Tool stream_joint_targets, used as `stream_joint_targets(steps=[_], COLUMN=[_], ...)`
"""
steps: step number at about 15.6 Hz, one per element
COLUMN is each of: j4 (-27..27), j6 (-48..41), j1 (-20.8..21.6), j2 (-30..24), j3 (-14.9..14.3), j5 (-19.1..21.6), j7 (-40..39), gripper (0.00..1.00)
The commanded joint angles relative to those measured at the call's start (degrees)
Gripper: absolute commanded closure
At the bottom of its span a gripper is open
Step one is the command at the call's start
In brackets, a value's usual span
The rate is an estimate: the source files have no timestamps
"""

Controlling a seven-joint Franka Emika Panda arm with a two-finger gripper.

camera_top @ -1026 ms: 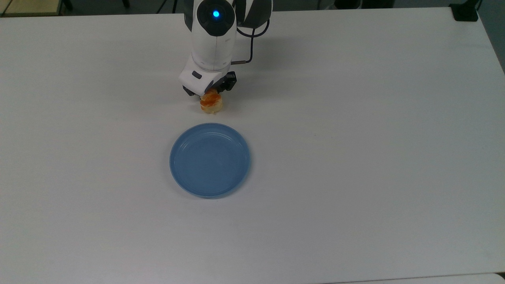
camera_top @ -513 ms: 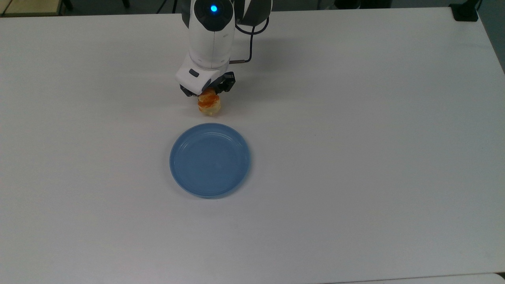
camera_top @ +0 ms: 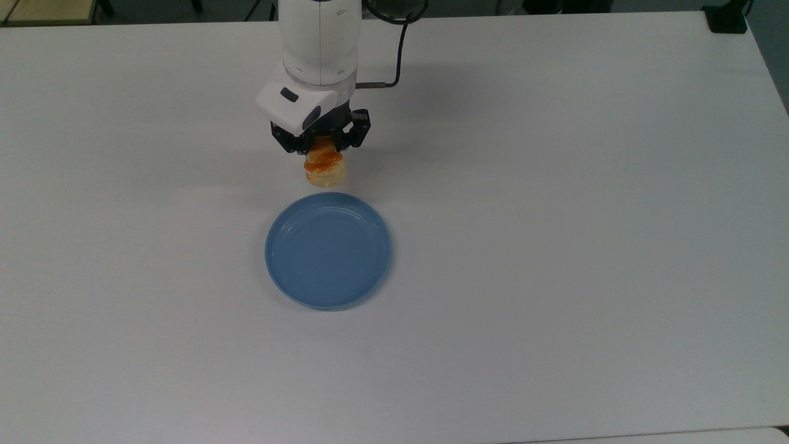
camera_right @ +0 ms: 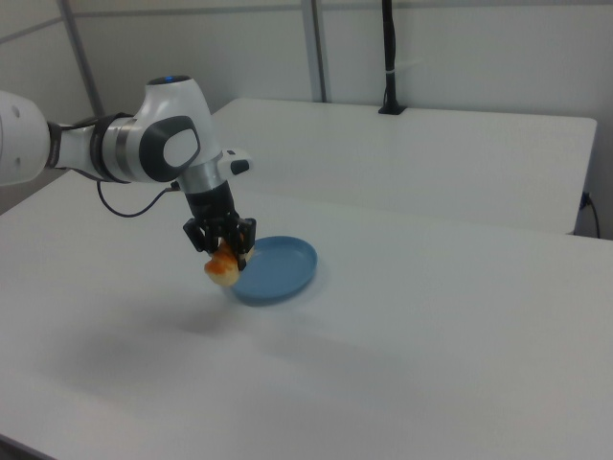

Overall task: Put the bread on a plate
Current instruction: 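Lift the bread roll and carry it over the blue plate, lowering it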

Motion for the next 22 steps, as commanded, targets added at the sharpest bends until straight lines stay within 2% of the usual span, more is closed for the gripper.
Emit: stream_joint_targets(steps=[1, 5, 8, 12, 14, 15, 16, 17, 22], j4=[9.34, 17.96, 21.39, 23.25, 23.07, 22.98, 22.81, 22.81, 22.81], j6=[-1.26, -1.26, -1.17, 0.75, 4.0, 4.97, 5.76, 6.03, 5.86], j1=[0.29, 0.12, -0.41, -0.41, -0.32, -0.23, -0.15, -0.15, -0.23], j2=[6.83, 13.69, 17.47, 21.35, 22.93, 23.11, 23.02, 23.02, 22.15], j3=[-0.27, -0.27, -0.27, -0.27, -0.27, -0.27, -0.27, -0.27, -0.36], j5=[3.21, 4.89, 4.8, 4.45, 4.27, 4.27, 4.27, 4.18, 3.4], j7=[1.31, 3.14, 4.73, 4.82, 6.31, 7.36, 7.98, 8.77, 8.78], gripper=[0.6, 0.58, 0.57, 0.57, 0.42, 0.29, 0.06, 0.0, 0.0])
